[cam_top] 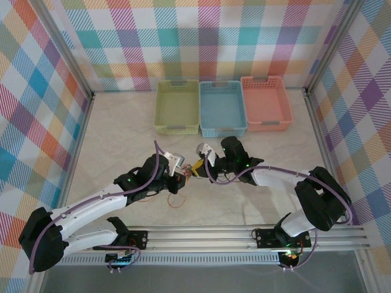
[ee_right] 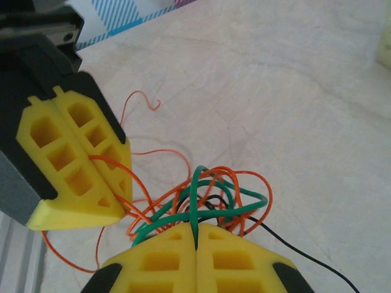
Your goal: Untangle the cables
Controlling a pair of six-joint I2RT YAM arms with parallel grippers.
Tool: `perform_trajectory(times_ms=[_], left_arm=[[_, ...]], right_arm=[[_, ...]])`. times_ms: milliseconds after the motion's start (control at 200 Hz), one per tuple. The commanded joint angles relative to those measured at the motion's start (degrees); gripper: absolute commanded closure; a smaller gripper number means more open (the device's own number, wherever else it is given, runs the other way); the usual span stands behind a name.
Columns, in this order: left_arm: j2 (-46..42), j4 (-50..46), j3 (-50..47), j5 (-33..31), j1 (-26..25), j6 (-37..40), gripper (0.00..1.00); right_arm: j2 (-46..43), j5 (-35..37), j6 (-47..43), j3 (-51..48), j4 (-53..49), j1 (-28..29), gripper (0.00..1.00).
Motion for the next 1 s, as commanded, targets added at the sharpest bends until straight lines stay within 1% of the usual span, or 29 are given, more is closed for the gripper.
perform_trajectory(times_ms=[0, 135, 190, 270, 325, 480, 610, 655, 755, 880, 995], left_arm=[[-1.3, -0.5, -1.4, -3.1, 0.8, -0.8, 1.0], [-4.0, -0.8, -2.6, -4.4, 1.3, -1.2, 1.0], [-5.0, -1.0, -2.8, -4.8, 1.3, -1.3, 1.0], [-6.2, -1.3, -3.1, -5.4, 1.4, -1.3, 1.0], [-7.0, -1.7, -3.2, -6.0, 1.4, -1.3, 1.0], [-11.1, -3.0, -4.0, -9.9, 1.5, -1.5, 1.0], [-16.1, -3.7, -4.9, -14.1, 1.5, -2.1, 1.0], [-18.0, -6.2, -5.2, -15.8, 1.5, -2.4, 1.0], [-22.5, -7.8, -6.0, -19.5, 1.6, -2.8, 1.0], [-27.5, -9.4, -6.8, -23.2, 1.6, -3.2, 1.0], [-30.7, -10.5, -7.4, -25.4, 1.6, -3.7, 1.0]], right_arm=[[-3.1, 4.2, 7.8, -3.8, 6.7, -5.6, 1.0], [-5.0, 8.4, 16.5, -7.4, 10.5, -13.0, 1.0], [-5.5, 11.2, 18.9, -8.4, 10.6, -14.9, 1.0], [-6.2, 15.9, 21.4, -9.2, 9.4, -16.8, 1.0], [-7.0, 20.4, 23.3, -9.9, 8.0, -17.8, 1.0], [-9.7, 31.1, 26.6, -11.0, 3.7, -20.0, 1.0], [-11.7, 36.3, 30.2, -12.6, 1.9, -22.5, 1.0], [-12.4, 38.7, 31.5, -13.1, 1.0, -23.1, 1.0], [-13.3, 41.1, 34.0, -13.8, -0.5, -24.9, 1.0], [-12.9, 42.1, 36.6, -14.1, -1.6, -26.5, 1.0], [-12.7, 42.5, 37.6, -14.0, -2.6, -27.4, 1.0]])
